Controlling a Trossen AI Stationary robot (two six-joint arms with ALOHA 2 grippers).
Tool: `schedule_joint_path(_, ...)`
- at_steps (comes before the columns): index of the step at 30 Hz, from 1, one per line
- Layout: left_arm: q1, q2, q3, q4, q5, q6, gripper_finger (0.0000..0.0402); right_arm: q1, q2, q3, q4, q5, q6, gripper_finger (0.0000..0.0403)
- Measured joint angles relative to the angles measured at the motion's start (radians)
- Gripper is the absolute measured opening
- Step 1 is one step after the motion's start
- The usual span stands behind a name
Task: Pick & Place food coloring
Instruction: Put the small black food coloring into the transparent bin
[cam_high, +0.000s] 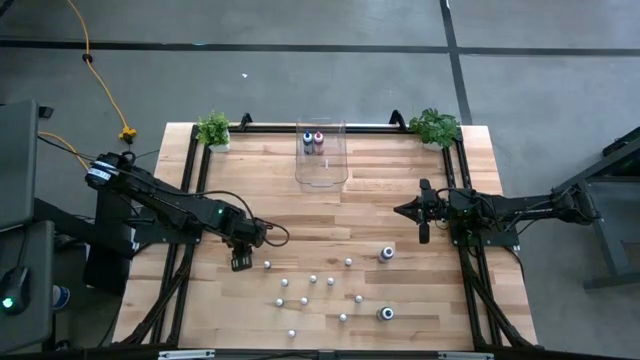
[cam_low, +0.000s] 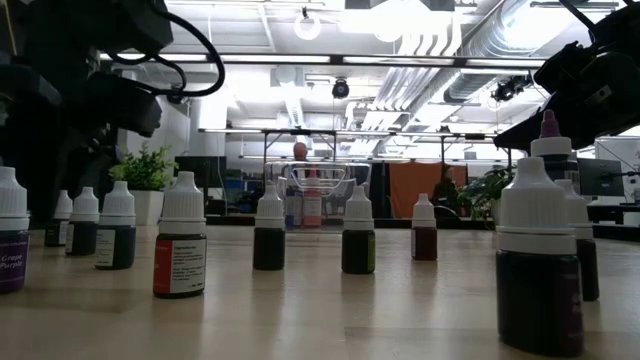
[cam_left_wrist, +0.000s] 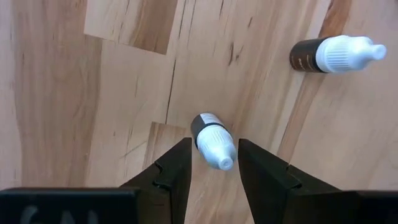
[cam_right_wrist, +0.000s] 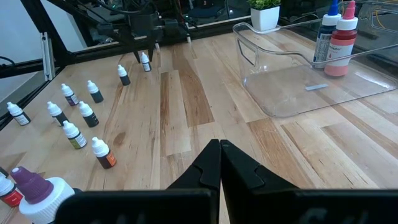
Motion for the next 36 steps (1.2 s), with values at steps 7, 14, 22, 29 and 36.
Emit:
schedule_joint_path(7,0.000,0.000,0.000,0.002,-0.001,0.000,0.0126,0.000,0.000,0.000,0.000,0.000,0.000,0.0000)
schedule_joint_path(14,0.000,0.000,0.024,0.004,-0.007,0.003,0.0126,0.000,0.000,0.000,0.000,0.000,0.000,0.0000)
schedule_joint_path(22,0.000,0.000,0.029,-0.008,-0.015,0.006,0.0126,0.000,0.000,0.000,0.000,0.000,0.000,0.0000)
schedule_joint_path(29,0.000,0.000,0.029,-0.004,-0.033,0.005,0.0126,0.000,0.000,0.000,0.000,0.000,0.000,0.0000)
schedule_joint_path(36,0.000,0.000,0.029,-0.005,-0.032,0.005,0.0126,0.000,0.000,0.000,0.000,0.000,0.000,0.0000)
